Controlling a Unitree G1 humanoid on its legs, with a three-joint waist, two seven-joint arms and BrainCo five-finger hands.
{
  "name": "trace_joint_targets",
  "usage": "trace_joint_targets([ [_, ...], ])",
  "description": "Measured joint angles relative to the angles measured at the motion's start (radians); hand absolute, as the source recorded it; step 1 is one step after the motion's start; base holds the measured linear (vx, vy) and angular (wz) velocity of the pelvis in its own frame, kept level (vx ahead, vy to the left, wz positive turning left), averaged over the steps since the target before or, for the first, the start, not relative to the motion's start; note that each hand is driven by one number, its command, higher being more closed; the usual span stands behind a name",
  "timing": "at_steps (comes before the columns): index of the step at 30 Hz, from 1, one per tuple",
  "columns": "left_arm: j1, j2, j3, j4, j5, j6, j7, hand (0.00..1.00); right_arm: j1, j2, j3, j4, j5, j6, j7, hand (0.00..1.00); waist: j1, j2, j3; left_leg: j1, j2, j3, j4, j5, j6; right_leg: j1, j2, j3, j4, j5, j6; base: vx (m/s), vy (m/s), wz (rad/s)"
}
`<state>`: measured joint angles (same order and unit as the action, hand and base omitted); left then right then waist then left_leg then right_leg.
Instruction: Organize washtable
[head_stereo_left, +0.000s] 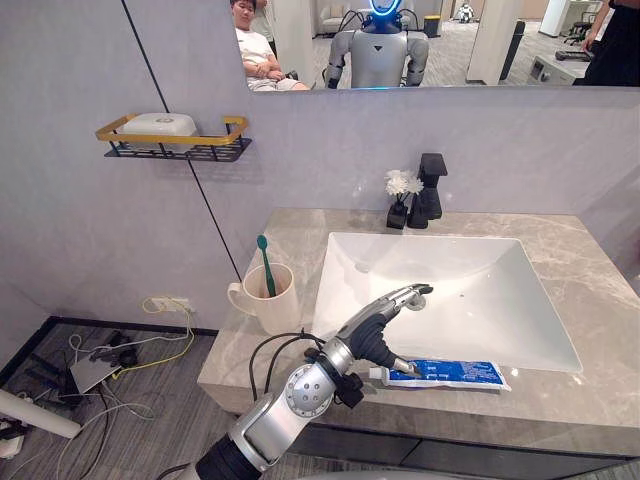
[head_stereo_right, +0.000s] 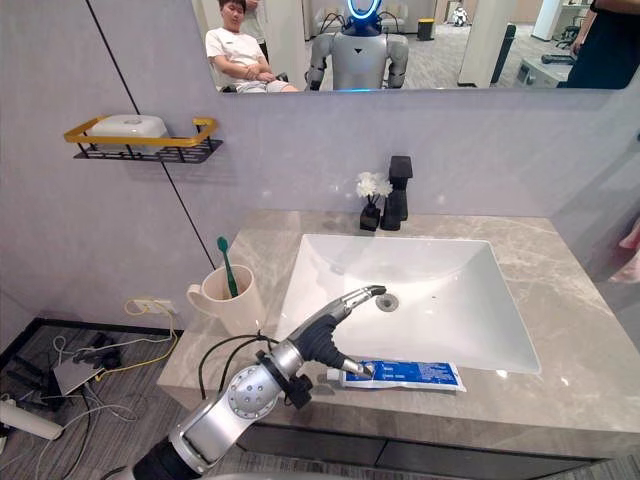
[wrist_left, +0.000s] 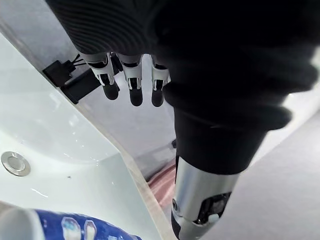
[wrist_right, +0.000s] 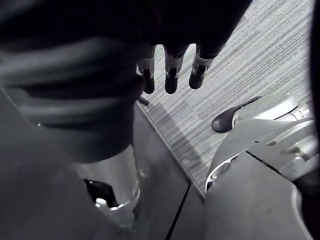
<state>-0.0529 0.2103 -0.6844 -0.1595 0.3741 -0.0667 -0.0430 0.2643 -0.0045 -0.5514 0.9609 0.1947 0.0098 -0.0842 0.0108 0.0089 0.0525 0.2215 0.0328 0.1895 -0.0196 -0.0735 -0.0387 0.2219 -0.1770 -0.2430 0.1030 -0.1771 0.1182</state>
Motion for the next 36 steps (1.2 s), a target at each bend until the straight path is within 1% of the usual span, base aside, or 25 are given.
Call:
trace_joint_targets([
  [5,0.014,-0.015,0.002,0.032,0.070,0.013,0.000,0.00,0.000,-0.001,0.000,-0.006,0.000,0.000,-0.001,0.00,-0.001,0.005,0.004,0.001,0.001,0.000,0.000,0.000,0.000,0.000,0.000,-0.001,0.001,-0.002,0.000,0.00,0.000,0.00],
  [13,0.035,-0.023,-0.003,0.032,0.070,0.013,0.000,0.00,0.000,0.001,0.000,-0.006,0.000,0.000,-0.001,0.00,-0.001,0.007,0.005,0.002,0.000,0.000,0.000,0.000,0.000,0.001,-0.001,-0.001,0.002,-0.003,0.000,0.00,0.000,0.00],
  [18,0.036,-0.028,-0.030,0.028,0.070,0.013,-0.003,0.00,0.001,0.002,0.001,-0.006,0.000,0.000,0.000,0.00,-0.001,0.008,0.005,0.002,0.000,0.000,0.000,0.000,0.000,0.002,-0.001,-0.002,0.008,-0.005,0.000,-0.01,-0.002,0.00],
  [23,0.036,-0.029,-0.052,-0.008,0.070,0.012,-0.020,0.00,0.001,0.002,0.002,-0.006,0.000,0.000,0.000,0.00,0.000,0.008,0.005,0.002,0.001,0.000,0.000,0.000,0.000,0.001,-0.002,-0.002,0.015,-0.009,0.000,-0.01,-0.002,0.00],
  [27,0.036,-0.030,-0.072,-0.010,0.073,0.004,-0.022,0.00,0.001,0.002,0.011,-0.006,0.000,0.000,0.001,0.00,-0.001,0.008,0.005,0.002,0.001,0.000,0.000,0.000,0.000,0.001,-0.002,-0.001,0.015,-0.009,0.000,0.00,0.000,0.00],
  [36,0.036,-0.030,-0.072,-0.004,0.145,0.003,-0.021,0.00,0.001,0.008,0.012,-0.006,0.000,0.000,0.001,0.00,-0.001,0.008,0.005,0.002,0.001,0.002,0.000,0.000,0.000,0.001,-0.001,0.000,0.015,-0.009,0.000,0.00,0.000,0.00],
])
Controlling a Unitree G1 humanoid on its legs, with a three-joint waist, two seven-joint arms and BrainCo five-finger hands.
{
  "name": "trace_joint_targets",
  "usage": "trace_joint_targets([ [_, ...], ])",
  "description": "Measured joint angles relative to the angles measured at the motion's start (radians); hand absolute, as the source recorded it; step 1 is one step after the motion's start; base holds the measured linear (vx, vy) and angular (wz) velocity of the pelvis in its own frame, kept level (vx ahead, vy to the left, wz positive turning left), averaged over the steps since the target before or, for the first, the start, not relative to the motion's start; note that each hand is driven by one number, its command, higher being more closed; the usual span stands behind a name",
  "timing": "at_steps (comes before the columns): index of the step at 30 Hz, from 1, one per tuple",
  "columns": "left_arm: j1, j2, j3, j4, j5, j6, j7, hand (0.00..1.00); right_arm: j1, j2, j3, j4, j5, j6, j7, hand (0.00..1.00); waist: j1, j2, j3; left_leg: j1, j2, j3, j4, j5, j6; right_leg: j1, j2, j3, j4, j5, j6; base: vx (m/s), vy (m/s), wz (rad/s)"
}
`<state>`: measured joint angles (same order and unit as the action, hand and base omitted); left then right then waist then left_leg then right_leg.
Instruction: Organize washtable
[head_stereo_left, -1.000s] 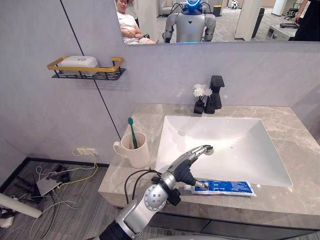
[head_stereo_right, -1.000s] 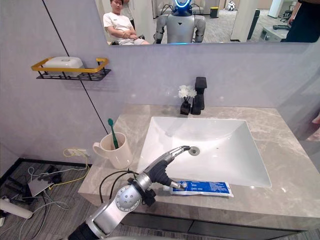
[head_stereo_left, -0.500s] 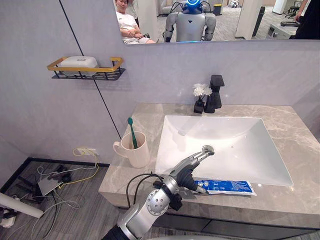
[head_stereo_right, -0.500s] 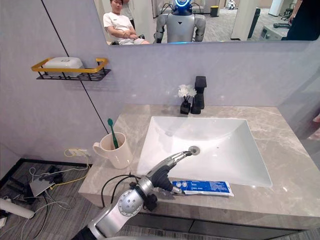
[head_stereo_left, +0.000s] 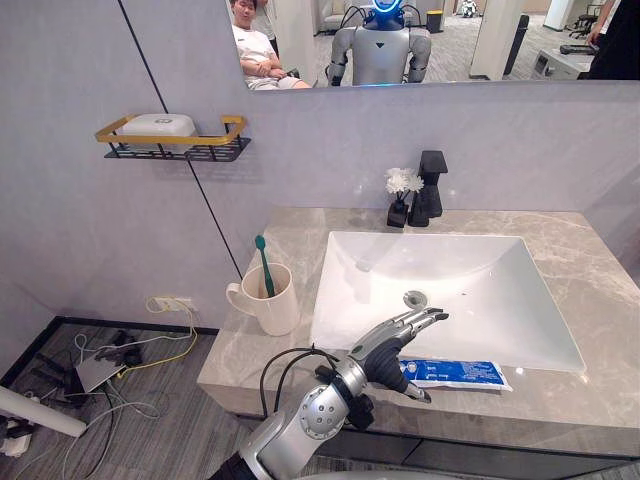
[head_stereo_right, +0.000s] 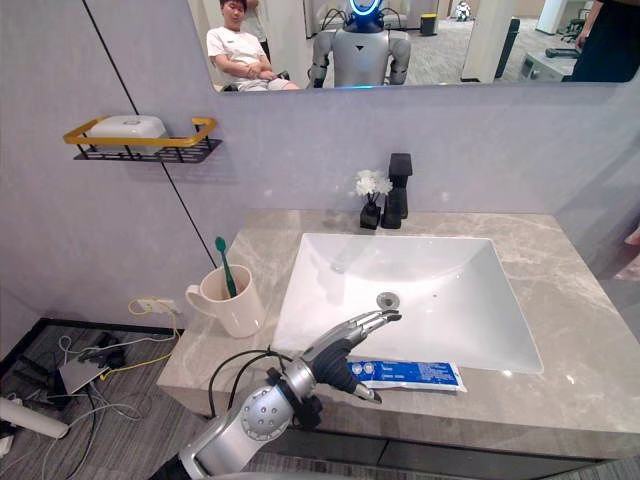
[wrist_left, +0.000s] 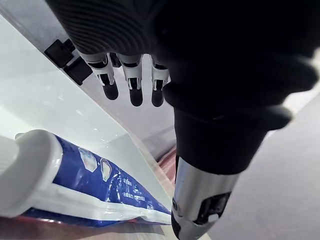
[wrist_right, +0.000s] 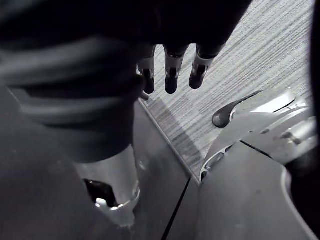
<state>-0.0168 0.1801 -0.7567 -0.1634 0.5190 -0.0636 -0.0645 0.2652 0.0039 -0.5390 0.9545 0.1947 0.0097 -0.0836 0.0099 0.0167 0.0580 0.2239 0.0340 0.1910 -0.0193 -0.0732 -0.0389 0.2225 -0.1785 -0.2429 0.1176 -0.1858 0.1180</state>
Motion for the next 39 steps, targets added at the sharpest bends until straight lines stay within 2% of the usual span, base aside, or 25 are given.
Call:
trace_joint_targets([
  [8,0.000,-0.013,0.000,0.069,0.025,0.000,0.002,0.00,-0.001,0.000,0.002,0.000,0.000,0.000,0.000,0.00,-0.003,0.001,0.000,0.001,0.001,0.002,0.000,0.000,0.000,-0.001,0.000,0.002,0.000,0.000,0.000,0.00,0.000,0.00],
  [17,0.000,-0.011,0.013,0.155,0.065,0.001,0.003,0.00,-0.014,0.018,0.002,-0.034,0.000,0.000,-0.002,0.00,-0.049,0.007,0.019,0.027,0.010,0.005,-0.023,0.008,-0.013,0.020,0.014,-0.001,-0.031,0.006,-0.004,0.00,-0.004,-0.01],
  [20,-0.002,-0.011,0.016,0.170,0.081,-0.001,0.003,0.00,-0.021,0.029,0.000,-0.036,0.000,0.000,-0.002,0.00,-0.049,0.003,0.024,0.029,0.018,0.006,-0.033,0.013,-0.021,0.026,0.027,-0.001,-0.049,0.014,-0.009,0.03,-0.041,-0.01],
  [26,-0.023,-0.033,0.024,0.199,0.083,-0.001,0.018,0.00,-0.040,0.027,-0.003,-0.037,0.000,0.000,-0.002,0.00,-0.051,0.016,0.040,0.033,0.020,0.005,-0.036,0.014,-0.023,0.036,0.031,-0.004,-0.060,0.015,-0.010,0.01,-0.022,0.01],
  [30,-0.052,-0.041,0.031,0.217,0.082,0.001,0.024,0.00,-0.051,0.029,-0.003,-0.037,0.001,0.000,-0.002,0.00,-0.053,0.015,0.049,0.031,0.023,0.004,-0.042,0.023,-0.035,0.036,0.035,-0.004,-0.073,0.022,-0.012,0.00,-0.018,0.00],
  [39,-0.054,-0.050,0.054,0.209,0.062,0.003,0.025,0.00,-0.054,0.027,-0.004,-0.037,0.001,0.000,-0.002,0.00,-0.053,0.021,0.065,0.029,0.025,0.003,-0.042,0.023,-0.035,0.041,0.038,-0.008,-0.082,0.022,-0.012,0.00,-0.018,0.01],
])
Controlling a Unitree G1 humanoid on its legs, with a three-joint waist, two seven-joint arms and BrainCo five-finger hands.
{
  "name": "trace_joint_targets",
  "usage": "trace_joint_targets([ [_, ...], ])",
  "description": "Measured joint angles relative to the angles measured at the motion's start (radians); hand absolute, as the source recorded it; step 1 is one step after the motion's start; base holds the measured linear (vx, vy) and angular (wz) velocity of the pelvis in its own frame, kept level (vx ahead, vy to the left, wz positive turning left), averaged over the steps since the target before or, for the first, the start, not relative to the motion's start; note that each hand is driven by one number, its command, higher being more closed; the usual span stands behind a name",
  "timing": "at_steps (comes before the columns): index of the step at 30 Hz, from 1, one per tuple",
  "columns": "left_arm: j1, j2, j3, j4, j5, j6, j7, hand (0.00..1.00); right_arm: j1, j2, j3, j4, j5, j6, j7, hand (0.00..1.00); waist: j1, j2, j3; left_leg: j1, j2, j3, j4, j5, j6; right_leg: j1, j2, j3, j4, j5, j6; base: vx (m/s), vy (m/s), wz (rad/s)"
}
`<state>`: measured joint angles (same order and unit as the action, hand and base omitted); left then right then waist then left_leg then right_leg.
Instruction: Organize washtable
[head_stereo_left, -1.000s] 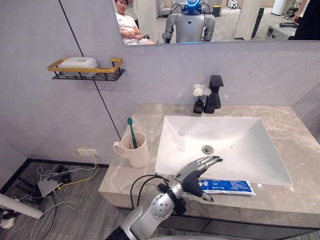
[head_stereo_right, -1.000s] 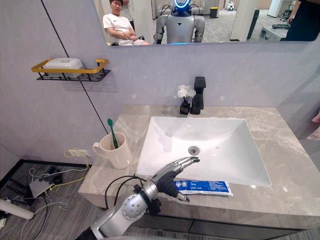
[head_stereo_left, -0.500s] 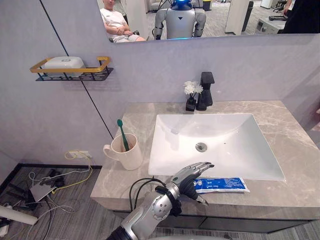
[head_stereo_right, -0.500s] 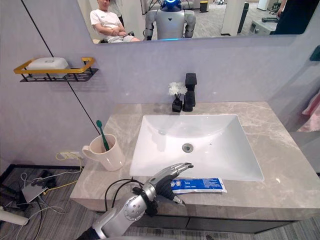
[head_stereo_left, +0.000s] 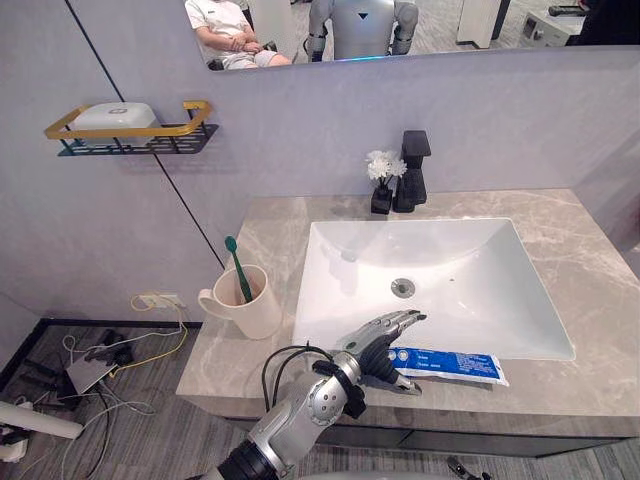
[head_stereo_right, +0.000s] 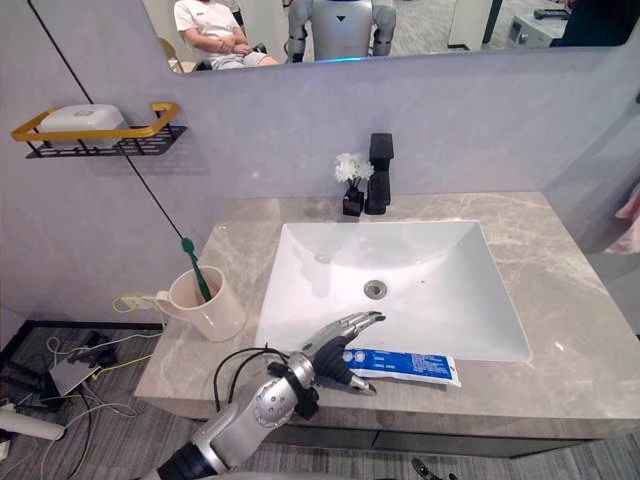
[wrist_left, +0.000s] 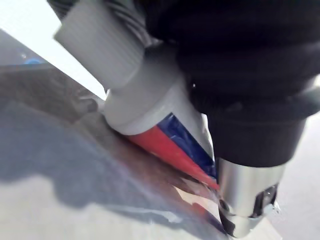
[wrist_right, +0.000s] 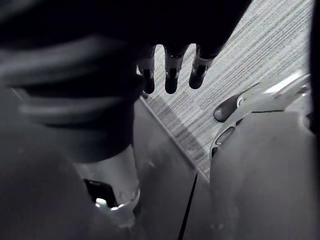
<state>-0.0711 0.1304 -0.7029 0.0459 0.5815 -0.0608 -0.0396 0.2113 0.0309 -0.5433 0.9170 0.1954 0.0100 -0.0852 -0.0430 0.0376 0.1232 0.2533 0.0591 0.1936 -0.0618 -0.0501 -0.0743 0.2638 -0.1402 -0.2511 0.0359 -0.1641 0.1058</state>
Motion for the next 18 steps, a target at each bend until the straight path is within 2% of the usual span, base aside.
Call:
trace_joint_targets([
  [1,0.000,0.000,0.000,-0.001,0.000,0.000,0.000,0.00,0.000,0.000,0.000,0.000,0.000,0.000,0.000,0.00,0.000,0.000,0.000,0.000,0.000,0.000,0.000,0.000,0.000,0.000,0.000,0.000,-0.001,0.000,0.000,0.00,0.000,0.00],
  [2,0.000,0.000,0.000,-0.001,0.000,0.000,0.000,1.00,-0.001,0.000,0.001,0.000,0.000,0.000,0.000,0.00,0.000,0.000,0.000,0.000,0.000,0.000,0.000,0.000,0.000,0.001,0.000,0.000,-0.002,0.000,0.000,0.01,-0.035,0.00],
  [18,-0.001,-0.006,0.012,-0.006,0.000,0.008,0.017,1.00,0.001,0.000,0.002,0.000,0.000,0.000,0.001,0.00,-0.002,-0.001,0.001,0.000,0.005,0.004,0.000,0.000,0.000,0.002,0.006,0.002,-0.007,0.000,0.000,0.00,-0.018,0.00],
])
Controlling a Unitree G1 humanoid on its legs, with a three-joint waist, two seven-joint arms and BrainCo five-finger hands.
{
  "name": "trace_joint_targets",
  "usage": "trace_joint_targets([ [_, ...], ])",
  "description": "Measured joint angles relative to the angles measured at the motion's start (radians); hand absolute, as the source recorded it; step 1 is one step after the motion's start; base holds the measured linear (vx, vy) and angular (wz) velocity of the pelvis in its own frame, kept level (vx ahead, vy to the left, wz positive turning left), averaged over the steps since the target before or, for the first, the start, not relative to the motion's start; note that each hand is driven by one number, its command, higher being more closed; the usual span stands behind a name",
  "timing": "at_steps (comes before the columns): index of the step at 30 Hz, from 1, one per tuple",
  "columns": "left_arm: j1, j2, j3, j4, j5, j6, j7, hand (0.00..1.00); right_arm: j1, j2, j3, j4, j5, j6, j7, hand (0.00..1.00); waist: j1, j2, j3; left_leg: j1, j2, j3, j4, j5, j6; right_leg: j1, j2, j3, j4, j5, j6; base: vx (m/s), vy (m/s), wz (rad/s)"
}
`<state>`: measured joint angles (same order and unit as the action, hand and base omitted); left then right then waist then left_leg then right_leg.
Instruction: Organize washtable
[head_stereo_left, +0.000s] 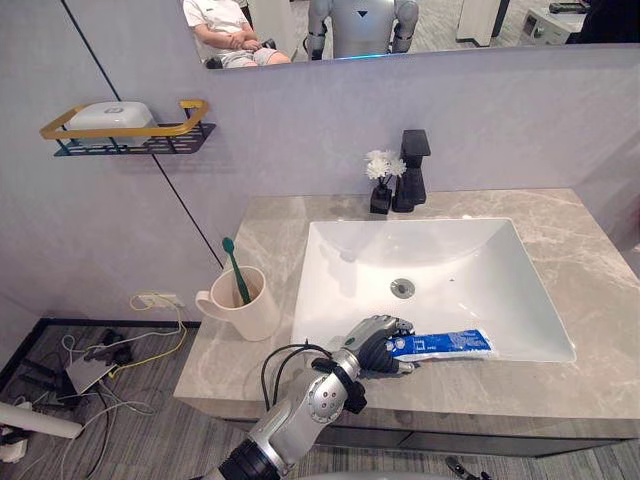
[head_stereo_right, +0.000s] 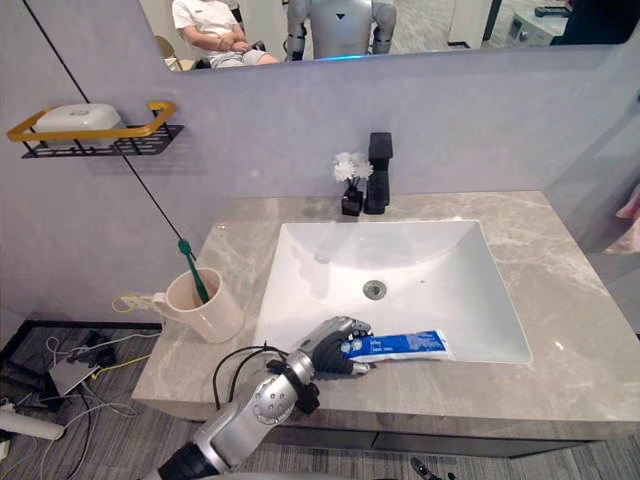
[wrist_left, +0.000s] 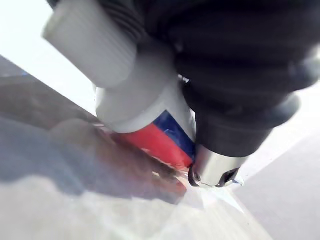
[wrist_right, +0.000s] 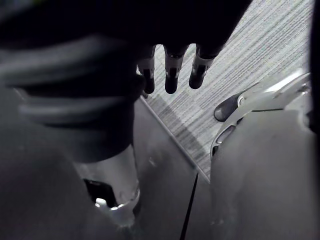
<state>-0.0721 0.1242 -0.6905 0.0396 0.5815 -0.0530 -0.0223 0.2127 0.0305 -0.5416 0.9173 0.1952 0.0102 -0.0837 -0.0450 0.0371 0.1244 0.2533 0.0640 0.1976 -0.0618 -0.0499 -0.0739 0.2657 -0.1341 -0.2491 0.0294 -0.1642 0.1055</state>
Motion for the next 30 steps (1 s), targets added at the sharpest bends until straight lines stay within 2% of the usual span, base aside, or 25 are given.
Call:
trace_joint_targets([
  [10,0.001,0.020,-0.007,-0.023,-0.022,0.007,-0.003,1.00,0.001,-0.002,0.001,0.000,0.001,0.000,0.000,0.00,0.003,0.000,0.000,-0.010,-0.001,0.003,0.008,0.000,0.000,-0.003,-0.001,0.004,-0.007,-0.001,-0.001,0.01,-0.012,-0.01],
  [16,0.001,0.022,-0.006,-0.118,-0.075,0.021,-0.005,1.00,0.023,-0.002,0.000,0.000,0.015,-0.001,-0.001,0.00,0.005,-0.001,0.002,-0.011,-0.003,0.013,0.009,0.000,0.000,-0.028,-0.008,0.012,0.033,-0.016,0.000,0.01,-0.012,-0.04],
  [24,0.001,0.025,0.075,-0.308,-0.159,0.021,0.073,1.00,0.051,0.011,-0.039,-0.002,0.118,-0.004,-0.009,0.00,0.009,-0.009,-0.013,-0.016,0.004,0.037,0.015,-0.001,0.001,-0.063,-0.005,0.039,0.072,-0.023,-0.006,-0.02,-0.023,-0.08],
  [30,0.019,0.016,0.175,-0.460,-0.232,0.011,0.149,1.00,0.086,0.036,-0.091,-0.002,0.222,-0.024,-0.024,0.00,0.014,-0.042,-0.053,-0.034,0.008,0.054,0.047,-0.021,0.010,-0.083,-0.004,0.060,0.089,-0.023,-0.005,-0.03,-0.015,-0.08],
])
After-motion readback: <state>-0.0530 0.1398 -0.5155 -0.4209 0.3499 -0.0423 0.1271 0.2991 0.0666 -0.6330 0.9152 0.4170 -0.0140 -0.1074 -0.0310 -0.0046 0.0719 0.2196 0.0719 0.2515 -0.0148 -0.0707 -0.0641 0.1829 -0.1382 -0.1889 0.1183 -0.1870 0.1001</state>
